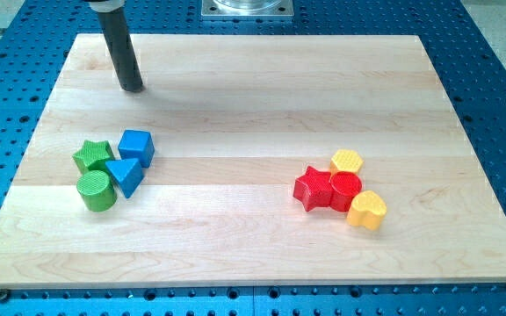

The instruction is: Locate your arm diagonally top right to the blue cube

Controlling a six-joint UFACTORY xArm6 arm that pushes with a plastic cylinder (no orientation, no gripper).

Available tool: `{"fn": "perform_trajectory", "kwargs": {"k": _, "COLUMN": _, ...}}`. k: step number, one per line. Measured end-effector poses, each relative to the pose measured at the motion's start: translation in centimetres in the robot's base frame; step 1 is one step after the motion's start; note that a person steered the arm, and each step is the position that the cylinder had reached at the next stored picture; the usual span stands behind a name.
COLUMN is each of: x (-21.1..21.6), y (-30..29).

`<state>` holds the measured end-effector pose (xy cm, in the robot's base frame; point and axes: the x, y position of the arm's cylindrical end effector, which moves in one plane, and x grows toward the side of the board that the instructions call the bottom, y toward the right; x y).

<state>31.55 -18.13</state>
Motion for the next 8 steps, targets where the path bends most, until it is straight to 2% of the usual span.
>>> {"fn": "perform_trajectory", "kwargs": {"k": 1, "x": 6.1, "y": 0.7}}
{"fn": "perform_trajectory", "kwargs": {"k": 2, "x": 6.6, "y": 11.1}}
{"fn": "perform_trajectory", "kwargs": {"k": 3, "x": 7.5, "y": 18.0}}
{"fn": "perform_trajectory", "kwargs": {"k": 4, "x": 12.7, "y": 18.8}}
{"fn": "perform_trajectory", "kwargs": {"k": 5, "x": 7.2, "y": 19.5}}
{"fn": "perform_trajectory", "kwargs": {"k": 6, "x": 4.1, "y": 19.3}}
{"fn": "perform_trajectory", "kwargs": {"k": 8, "x": 3.9, "y": 19.3}}
